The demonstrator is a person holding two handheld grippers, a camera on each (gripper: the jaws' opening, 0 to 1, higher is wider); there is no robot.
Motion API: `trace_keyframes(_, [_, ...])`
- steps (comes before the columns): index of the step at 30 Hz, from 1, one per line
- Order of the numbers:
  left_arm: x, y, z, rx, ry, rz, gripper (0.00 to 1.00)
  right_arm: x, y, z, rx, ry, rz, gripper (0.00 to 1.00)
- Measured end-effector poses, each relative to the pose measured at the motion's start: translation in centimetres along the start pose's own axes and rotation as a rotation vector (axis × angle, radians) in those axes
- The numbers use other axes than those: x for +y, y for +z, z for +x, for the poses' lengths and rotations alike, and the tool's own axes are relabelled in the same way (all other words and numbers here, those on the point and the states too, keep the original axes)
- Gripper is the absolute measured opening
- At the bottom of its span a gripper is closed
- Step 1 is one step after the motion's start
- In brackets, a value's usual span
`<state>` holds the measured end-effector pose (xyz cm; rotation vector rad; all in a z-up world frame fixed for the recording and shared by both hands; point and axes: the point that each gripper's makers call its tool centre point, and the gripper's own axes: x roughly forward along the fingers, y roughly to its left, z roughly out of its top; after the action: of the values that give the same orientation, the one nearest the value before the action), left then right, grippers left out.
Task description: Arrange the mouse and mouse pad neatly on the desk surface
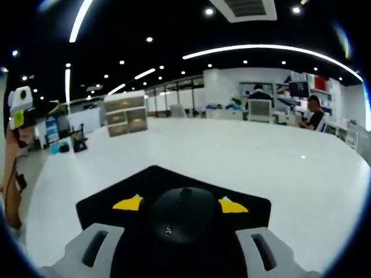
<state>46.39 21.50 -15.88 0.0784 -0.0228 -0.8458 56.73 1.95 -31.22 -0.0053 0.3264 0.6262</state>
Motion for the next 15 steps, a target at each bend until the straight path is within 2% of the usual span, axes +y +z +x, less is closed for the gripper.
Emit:
trace_keyframes(9, [0.2, -0.1, -0.1, 0.003, 0.006, -0.001, 0.57, 1.2, -0.4, 1.4, 0.021, 0.026, -0.02, 0.46])
trace_keyframes(15, [0.1, -0.1, -0.1, 0.002, 0.005, 0.0, 0.57, 1.0, -1.3, 1.8, 0.041, 0.029, -0.009, 0.46])
